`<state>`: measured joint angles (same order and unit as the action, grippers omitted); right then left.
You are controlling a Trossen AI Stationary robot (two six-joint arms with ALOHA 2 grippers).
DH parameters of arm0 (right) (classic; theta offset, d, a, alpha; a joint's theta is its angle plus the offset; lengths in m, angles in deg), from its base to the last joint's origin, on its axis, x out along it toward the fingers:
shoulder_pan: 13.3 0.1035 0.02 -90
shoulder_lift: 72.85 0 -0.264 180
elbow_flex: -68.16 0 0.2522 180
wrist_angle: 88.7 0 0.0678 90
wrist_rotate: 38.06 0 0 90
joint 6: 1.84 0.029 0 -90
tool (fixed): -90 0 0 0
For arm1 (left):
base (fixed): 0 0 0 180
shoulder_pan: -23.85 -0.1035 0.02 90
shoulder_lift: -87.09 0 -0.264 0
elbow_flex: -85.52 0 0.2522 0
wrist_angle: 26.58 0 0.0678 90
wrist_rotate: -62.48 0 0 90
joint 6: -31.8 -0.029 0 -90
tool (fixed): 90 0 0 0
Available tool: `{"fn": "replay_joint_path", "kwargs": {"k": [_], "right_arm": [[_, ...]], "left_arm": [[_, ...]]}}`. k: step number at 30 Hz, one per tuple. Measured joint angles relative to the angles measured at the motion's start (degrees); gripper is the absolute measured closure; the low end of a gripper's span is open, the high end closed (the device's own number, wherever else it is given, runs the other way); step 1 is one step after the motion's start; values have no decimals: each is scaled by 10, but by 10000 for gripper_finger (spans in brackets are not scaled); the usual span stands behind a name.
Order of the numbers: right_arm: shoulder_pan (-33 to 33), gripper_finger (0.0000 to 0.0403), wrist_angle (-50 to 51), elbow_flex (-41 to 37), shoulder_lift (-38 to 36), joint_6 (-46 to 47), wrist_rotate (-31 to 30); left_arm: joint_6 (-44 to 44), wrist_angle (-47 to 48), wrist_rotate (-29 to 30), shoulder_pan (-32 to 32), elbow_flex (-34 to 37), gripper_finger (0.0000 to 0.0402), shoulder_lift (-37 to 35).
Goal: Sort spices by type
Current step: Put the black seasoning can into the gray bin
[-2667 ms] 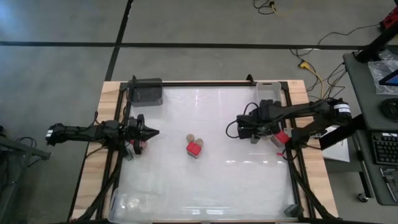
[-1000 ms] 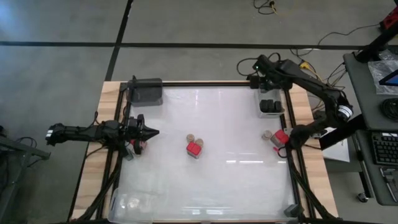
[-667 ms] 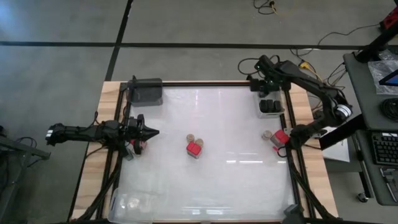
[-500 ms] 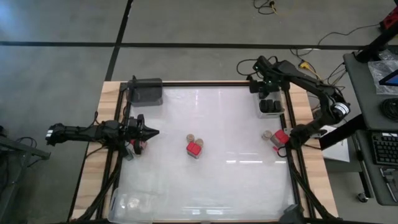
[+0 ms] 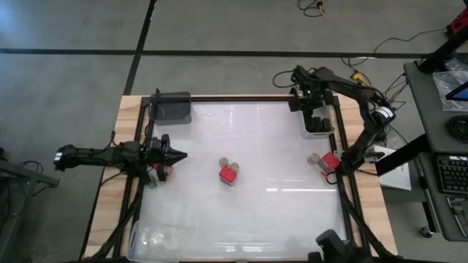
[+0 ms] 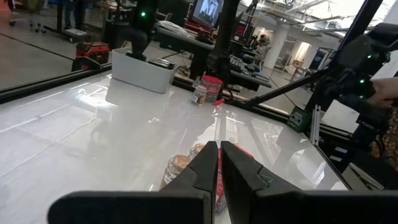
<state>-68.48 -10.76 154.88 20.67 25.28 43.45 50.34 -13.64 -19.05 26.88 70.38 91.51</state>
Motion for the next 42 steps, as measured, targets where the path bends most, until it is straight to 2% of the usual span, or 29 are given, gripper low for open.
{"fn": "replay_joint_path", "kwargs": {"k": [5,16,23,26,29,32,37,42], "right_arm": [[-1,265,3,8,17,-1,0],[-1,211,3,7,-4,15,-1],[3,177,3,6,-64,33,-6],[26,164,5,6,-109,55,-7],[86,152,16,6,-156,84,-7],[179,141,47,3,-195,139,-5],[404,124,95,-12,-215,282,-5],[628,111,94,-20,-192,429,-4]], "left_arm": [[0,0,0,0,0,398,0],[0,0,0,0,0,398,0],[0,0,0,0,0,398,0],[0,0,0,0,0,398,0],[0,0,0,0,0,398,0],[0,0,0,0,0,398,0],[0,0,0,0,0,398,0],[0,0,0,0,0,398,0]]}}
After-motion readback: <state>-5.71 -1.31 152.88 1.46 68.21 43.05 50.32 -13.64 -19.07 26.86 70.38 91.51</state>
